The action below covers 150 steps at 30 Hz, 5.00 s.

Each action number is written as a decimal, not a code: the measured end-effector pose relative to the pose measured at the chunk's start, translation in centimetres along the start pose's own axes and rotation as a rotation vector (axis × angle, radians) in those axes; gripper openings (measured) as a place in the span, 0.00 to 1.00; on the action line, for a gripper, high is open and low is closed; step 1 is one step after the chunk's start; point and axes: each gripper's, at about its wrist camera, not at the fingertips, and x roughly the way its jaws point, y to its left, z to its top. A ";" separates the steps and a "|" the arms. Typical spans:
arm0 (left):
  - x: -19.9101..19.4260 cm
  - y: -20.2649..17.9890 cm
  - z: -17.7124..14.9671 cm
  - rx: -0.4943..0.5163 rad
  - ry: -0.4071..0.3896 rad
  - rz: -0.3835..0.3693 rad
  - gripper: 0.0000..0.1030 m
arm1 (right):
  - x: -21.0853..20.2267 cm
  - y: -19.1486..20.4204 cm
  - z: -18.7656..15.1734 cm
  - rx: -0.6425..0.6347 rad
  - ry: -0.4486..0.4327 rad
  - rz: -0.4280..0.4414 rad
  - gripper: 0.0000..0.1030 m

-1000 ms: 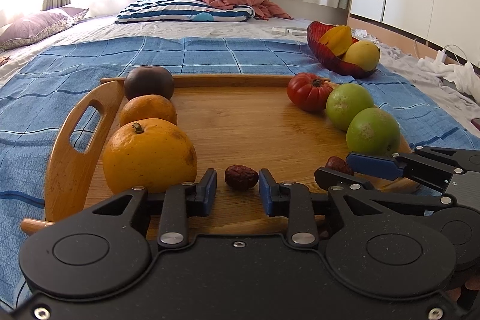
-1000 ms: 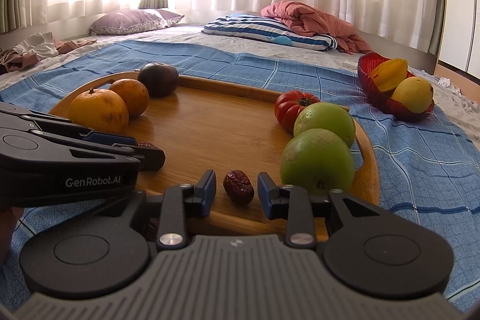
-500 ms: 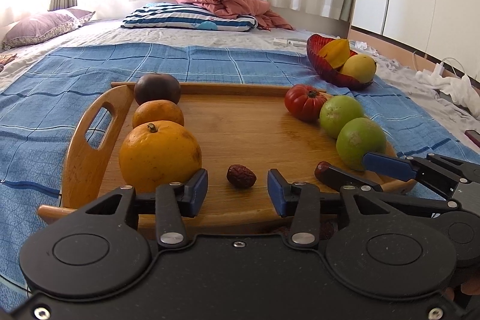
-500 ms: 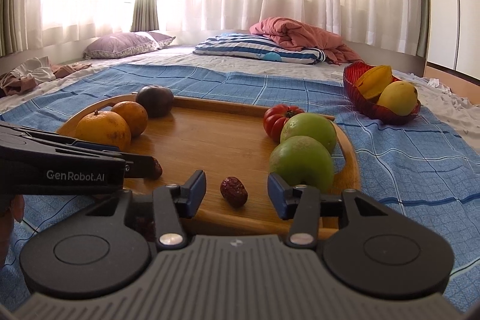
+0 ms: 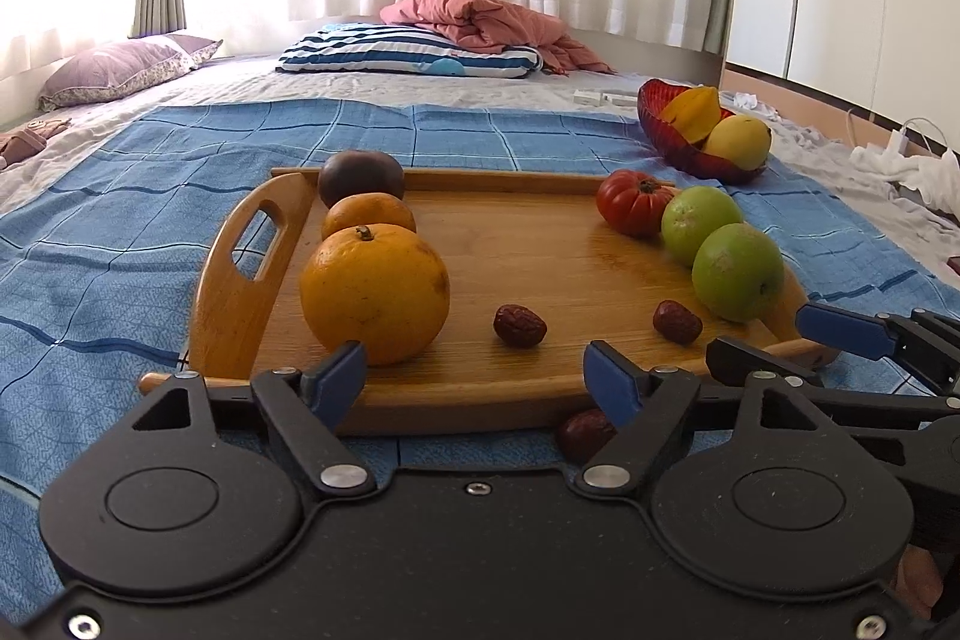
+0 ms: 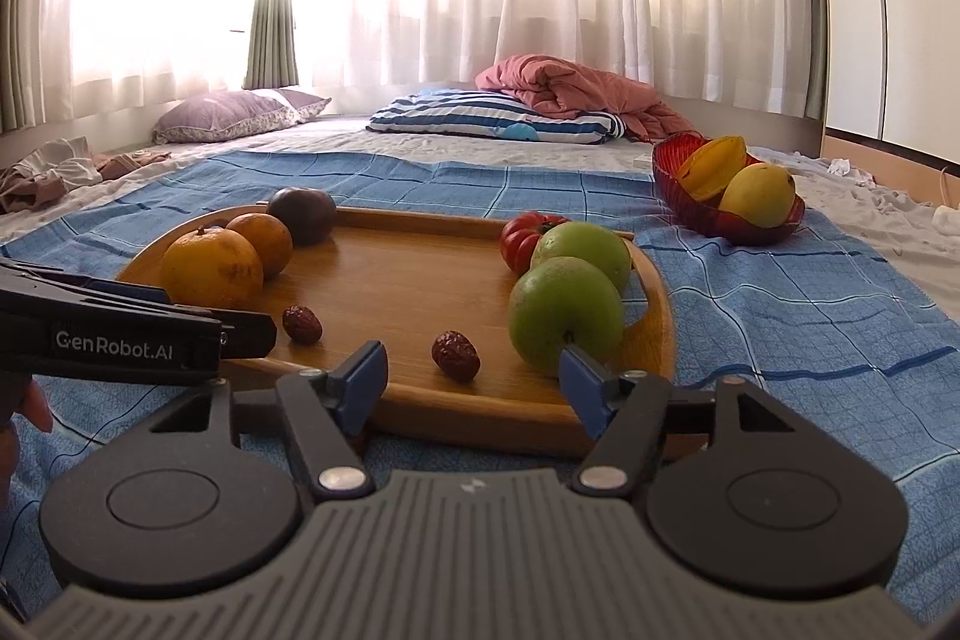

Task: Organize fruits
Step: 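Move both open tools back to the remaining red dates beside the tray, then close the left tool on a red date while the right tool grasps another, then lift both held dates and carry them over the wooden tray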

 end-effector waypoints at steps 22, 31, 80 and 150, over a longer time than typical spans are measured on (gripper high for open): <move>-0.6 -1.1 -1.4 0.049 0.046 -0.081 0.65 | -0.6 3.4 -1.9 -0.116 0.029 0.065 0.84; 0.6 -1.8 -1.2 0.011 0.122 -0.166 0.31 | -0.7 3.0 -2.1 -0.105 0.037 0.068 0.84; -1.2 1.5 -2.5 -0.003 0.064 -0.009 0.36 | 1.2 4.0 -1.3 0.184 0.144 0.062 0.43; -4.1 -0.7 3.5 0.037 -0.065 -0.024 0.26 | -1.4 3.8 4.0 0.073 -0.032 -0.006 0.33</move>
